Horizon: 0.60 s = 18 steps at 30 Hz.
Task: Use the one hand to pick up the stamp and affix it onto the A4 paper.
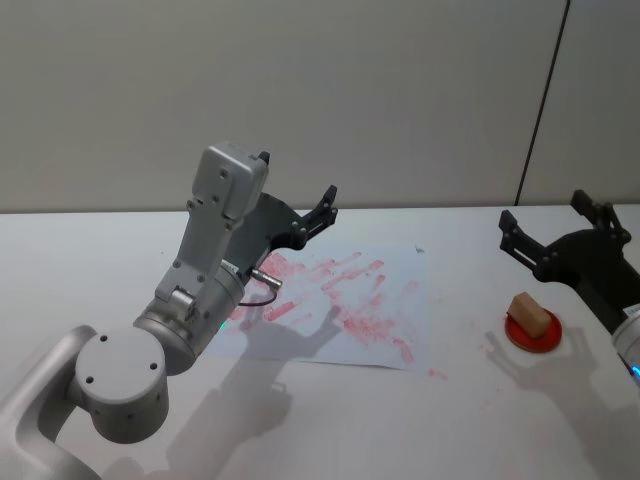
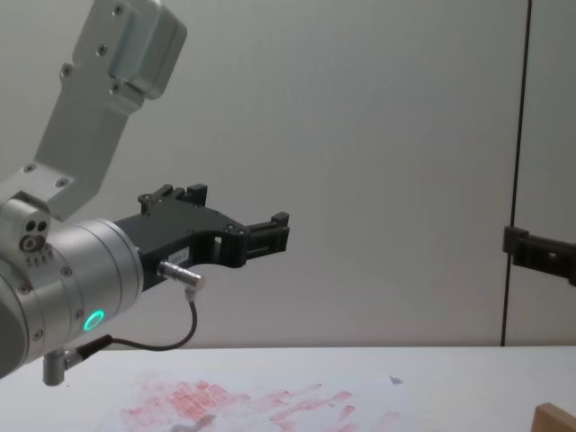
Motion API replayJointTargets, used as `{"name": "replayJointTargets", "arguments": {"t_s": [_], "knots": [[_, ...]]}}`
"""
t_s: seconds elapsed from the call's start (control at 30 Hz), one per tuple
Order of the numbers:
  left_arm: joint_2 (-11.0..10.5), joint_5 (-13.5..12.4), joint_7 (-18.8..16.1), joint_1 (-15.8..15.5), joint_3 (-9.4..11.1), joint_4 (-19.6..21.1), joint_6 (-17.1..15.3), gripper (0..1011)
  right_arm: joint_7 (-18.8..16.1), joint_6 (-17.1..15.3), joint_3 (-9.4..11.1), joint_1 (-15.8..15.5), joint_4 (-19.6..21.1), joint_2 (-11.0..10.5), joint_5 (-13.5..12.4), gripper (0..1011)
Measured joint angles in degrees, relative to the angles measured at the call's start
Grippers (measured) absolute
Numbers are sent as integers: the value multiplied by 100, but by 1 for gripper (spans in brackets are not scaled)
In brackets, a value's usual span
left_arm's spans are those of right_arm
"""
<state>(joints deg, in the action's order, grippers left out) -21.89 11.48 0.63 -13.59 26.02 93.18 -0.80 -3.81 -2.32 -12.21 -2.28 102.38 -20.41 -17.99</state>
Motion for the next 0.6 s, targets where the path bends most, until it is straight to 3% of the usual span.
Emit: {"name": "replayJointTargets", "arguments": {"t_s": [0.6], "knots": [[0, 0, 0, 0, 0, 0, 0, 1001, 327, -359, 328, -723, 498, -526, -563, 1001]]}}
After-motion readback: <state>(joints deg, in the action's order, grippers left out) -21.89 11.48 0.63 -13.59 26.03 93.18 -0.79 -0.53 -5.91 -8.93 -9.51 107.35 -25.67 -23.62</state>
